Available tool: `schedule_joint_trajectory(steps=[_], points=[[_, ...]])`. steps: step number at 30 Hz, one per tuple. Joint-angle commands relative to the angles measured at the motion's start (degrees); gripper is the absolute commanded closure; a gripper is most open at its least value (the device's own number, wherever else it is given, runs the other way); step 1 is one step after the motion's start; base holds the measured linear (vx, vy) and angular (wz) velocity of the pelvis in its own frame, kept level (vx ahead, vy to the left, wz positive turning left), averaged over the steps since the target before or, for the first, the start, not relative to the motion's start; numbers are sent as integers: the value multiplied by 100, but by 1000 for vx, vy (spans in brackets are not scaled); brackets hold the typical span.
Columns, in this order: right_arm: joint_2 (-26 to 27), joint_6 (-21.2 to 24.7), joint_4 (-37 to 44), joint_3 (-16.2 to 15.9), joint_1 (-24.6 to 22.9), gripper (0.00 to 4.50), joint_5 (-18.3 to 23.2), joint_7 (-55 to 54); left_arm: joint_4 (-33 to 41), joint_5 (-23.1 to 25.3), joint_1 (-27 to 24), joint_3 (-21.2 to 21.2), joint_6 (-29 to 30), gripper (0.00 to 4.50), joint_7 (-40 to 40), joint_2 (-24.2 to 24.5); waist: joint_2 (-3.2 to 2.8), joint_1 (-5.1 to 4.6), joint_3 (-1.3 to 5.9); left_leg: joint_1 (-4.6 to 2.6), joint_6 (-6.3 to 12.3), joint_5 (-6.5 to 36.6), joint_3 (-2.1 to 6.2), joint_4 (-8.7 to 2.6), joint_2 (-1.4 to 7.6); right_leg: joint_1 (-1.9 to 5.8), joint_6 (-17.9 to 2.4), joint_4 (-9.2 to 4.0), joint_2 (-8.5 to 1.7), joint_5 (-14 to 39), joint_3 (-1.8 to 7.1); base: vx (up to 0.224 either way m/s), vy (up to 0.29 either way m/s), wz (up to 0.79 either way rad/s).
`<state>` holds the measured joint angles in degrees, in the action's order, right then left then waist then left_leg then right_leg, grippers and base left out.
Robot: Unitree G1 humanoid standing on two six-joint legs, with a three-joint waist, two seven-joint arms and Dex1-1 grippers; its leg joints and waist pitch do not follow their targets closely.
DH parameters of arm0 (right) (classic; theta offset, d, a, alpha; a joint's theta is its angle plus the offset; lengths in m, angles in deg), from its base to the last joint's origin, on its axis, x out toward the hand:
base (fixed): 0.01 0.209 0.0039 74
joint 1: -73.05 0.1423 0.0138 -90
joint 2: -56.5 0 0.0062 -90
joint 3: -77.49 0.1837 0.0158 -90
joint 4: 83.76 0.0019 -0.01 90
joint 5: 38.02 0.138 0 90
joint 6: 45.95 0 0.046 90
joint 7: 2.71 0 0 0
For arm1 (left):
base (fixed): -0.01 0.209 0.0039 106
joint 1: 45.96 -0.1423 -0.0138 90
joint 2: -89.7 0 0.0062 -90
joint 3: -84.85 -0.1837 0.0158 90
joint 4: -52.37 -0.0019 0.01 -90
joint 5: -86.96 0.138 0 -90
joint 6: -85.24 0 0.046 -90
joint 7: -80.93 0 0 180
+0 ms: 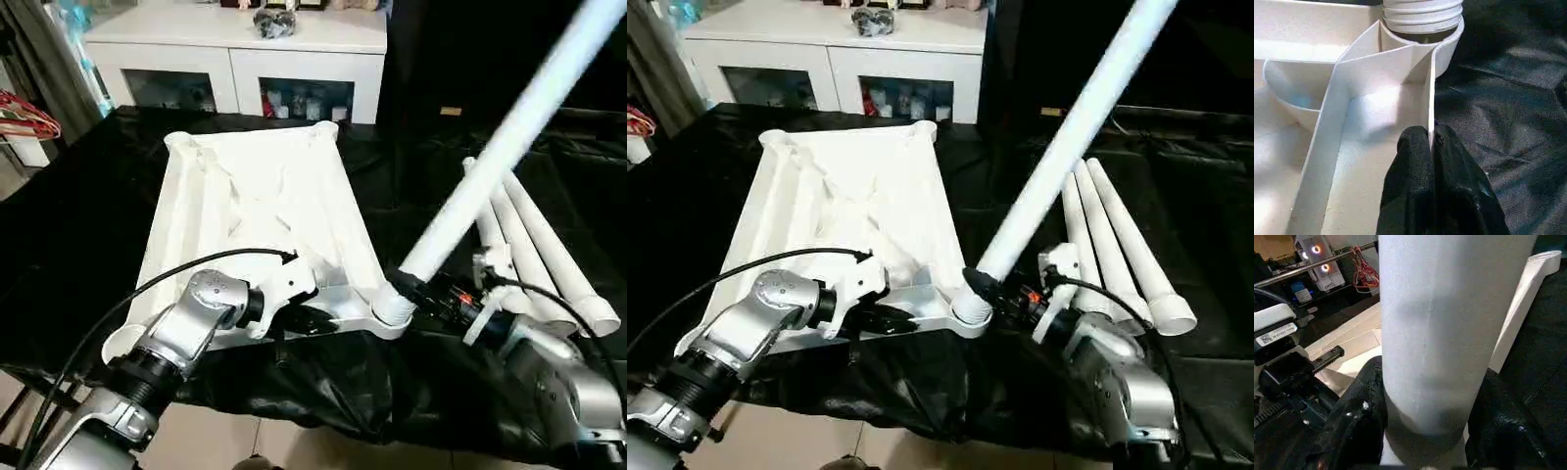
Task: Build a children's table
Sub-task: Insert table leg to table base
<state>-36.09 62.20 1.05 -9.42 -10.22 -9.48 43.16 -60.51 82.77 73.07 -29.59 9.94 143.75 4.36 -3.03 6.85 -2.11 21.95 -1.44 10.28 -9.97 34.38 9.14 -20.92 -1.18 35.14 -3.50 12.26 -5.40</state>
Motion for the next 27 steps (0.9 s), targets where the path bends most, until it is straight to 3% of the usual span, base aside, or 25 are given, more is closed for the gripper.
schedule_joint_trajectory(steps=[1, 9, 10, 11, 12, 13, 16, 17, 22, 27], points=[[-74, 87, -226, -121, -254, 264, -381, -103, -4, -39, 183, 224, -99, 450, -62, -10, 14, 7, 276, -135, 41, 1638, 234, -479, 508, 142, -885, -546, -688, 1703, 401, 0, 0, 0], [-387, 77, -29, -686, -185, 264, -823, 68, -67, 13, 197, 165, -181, 450, 37, 28, 24, 1, 267, -115, 72, 1616, 235, -488, 502, 149, -846, -553, -690, 1716, 406, 0, 0, 0], [-444, 71, -48, -792, -149, 264, -895, 124, -67, 23, 193, 161, -181, 450, 45, 23, 65, -8, 265, -114, 86, 1610, 227, -486, 503, 145, -839, -562, -690, 1745, 407, 0, 0, 0], [-471, 86, -73, -849, -116, 264, -918, 176, -63, 28, 190, 156, -173, 450, 54, 22, 36, -1, 264, -117, 91, 1608, 234, -488, 504, 140, -833, -556, -689, 1796, 404, 0, 0, 0], [-476, 103, -84, -865, -97, 264, -924, 200, -62, 30, 189, 153, -171, 450, 61, 25, 34, -9, 259, -122, 87, 1639, 231, -487, 503, 132, -825, -566, -689, 1843, 405, 0, 0, 0], [-511, 143, -109, -916, -43, 264, -954, 269, -52, 30, 182, 149, -160, 450, 74, 34, 111, -20, 257, -125, 90, 1681, 225, -493, 506, 132, -804, -587, -693, 1940, 409, 0, 0, 0], [-593, 162, -173, -988, 56, 264, -1006, 368, -63, 33, 183, 153, -168, 450, 89, 46, 63, -17, 263, -128, 77, 1676, 235, -495, 514, 127, -849, -563, -691, 1833, 410, 0, 0, 0], [-612, 166, -189, -1000, 78, 264, -1011, 389, -66, 33, 183, 154, -171, 450, 93, 48, 95, -20, 261, -117, 88, 1652, 233, -497, 513, 138, -869, -555, -697, 1792, 413, 0, 0, 0], [-760, 147, -338, -1113, 208, 264, -1056, 607, -58, 47, 172, 160, -167, 450, 104, 45, 123, -30, 259, -122, 123, 1617, 219, -493, 511, 134, -899, -555, -691, 1747, 415, 0, 0, 0], [-891, 93, -399, -1223, 229, 264, -1107, 863, -50, 48, 156, 168, -167, 450, 95, 36, 125, -13, 264, -117, 159, 1538, 216, -491, 515, 136, -887, -554, -692, 1734, 418, 0, 0, 0]])
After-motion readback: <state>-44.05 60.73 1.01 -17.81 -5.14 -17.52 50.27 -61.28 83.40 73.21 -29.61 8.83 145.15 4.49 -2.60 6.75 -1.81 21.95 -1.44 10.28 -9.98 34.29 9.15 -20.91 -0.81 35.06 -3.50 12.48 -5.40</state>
